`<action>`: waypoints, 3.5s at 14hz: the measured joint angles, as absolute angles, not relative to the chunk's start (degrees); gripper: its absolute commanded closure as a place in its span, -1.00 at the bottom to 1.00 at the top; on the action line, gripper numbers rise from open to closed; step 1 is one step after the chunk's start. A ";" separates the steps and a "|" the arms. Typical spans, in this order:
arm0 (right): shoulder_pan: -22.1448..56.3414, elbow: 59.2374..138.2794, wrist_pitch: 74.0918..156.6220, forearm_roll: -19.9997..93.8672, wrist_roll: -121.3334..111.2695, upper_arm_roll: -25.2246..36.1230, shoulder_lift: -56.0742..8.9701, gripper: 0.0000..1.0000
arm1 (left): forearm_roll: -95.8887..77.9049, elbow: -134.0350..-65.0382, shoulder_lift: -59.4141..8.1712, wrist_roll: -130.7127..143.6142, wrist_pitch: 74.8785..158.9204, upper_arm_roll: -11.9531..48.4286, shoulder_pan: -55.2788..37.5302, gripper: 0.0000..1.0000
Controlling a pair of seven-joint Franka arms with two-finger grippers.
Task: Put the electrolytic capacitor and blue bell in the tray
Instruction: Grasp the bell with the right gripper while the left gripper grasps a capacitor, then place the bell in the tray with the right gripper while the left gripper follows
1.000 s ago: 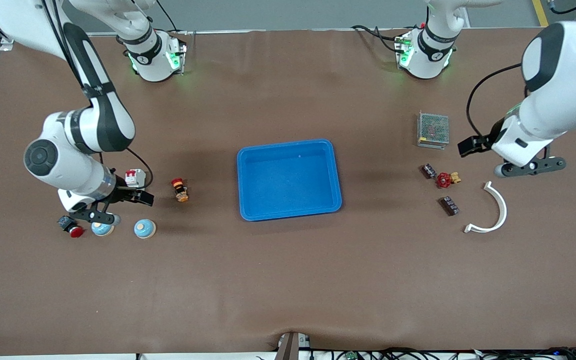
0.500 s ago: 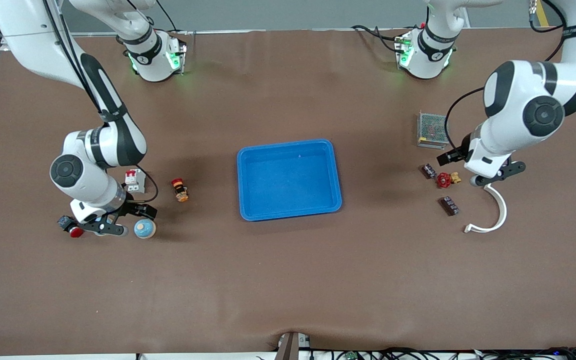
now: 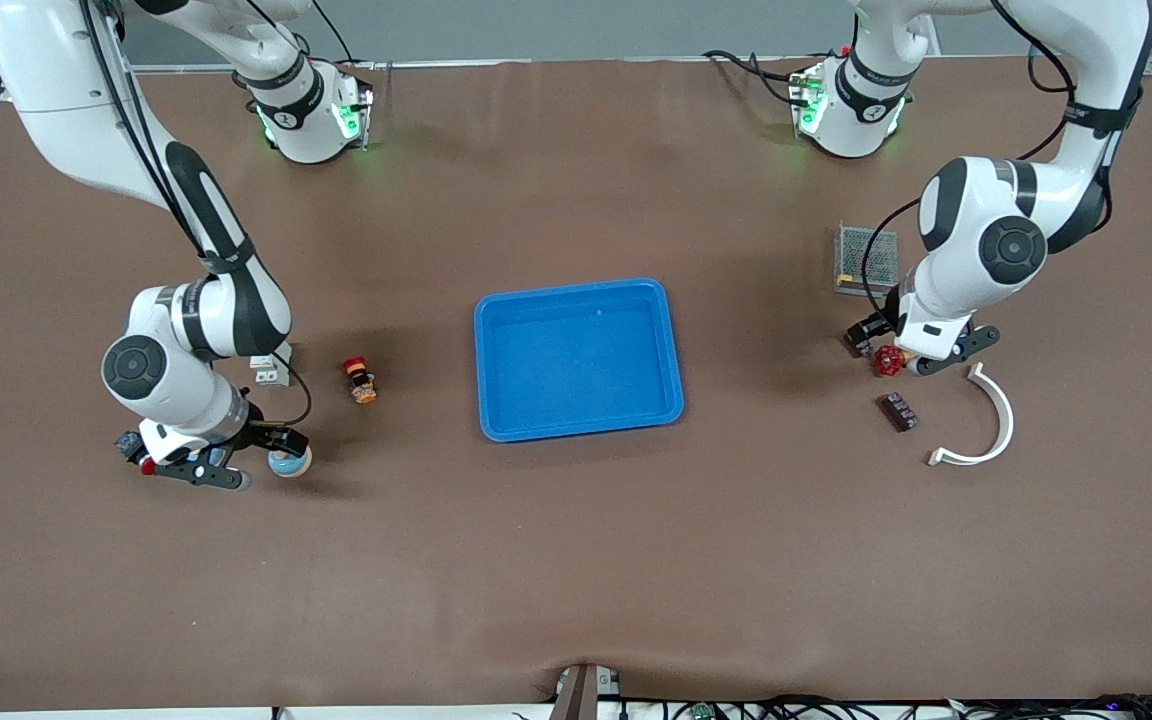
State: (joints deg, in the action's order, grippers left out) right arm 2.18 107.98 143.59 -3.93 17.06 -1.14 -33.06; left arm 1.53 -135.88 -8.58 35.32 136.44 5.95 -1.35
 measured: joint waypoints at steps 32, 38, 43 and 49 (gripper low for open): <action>35.07 91.27 129.17 4.94 60.09 -1.76 -39.07 1.00 | 1.52 -122.65 -15.55 70.84 134.69 21.56 -3.75 1.00; 36.79 91.33 134.13 4.58 62.09 -1.44 -43.28 -0.98 | 1.52 -116.11 -21.64 85.38 134.67 22.37 -12.83 1.00; 36.99 90.04 130.14 3.85 63.75 -1.20 -43.38 -1.00 | 1.52 -110.69 -28.37 91.93 134.89 22.35 -17.09 1.00; 35.51 84.33 117.81 3.21 57.82 -0.35 -40.18 -1.00 | 1.52 -109.43 -31.19 94.54 134.98 22.35 -20.42 1.00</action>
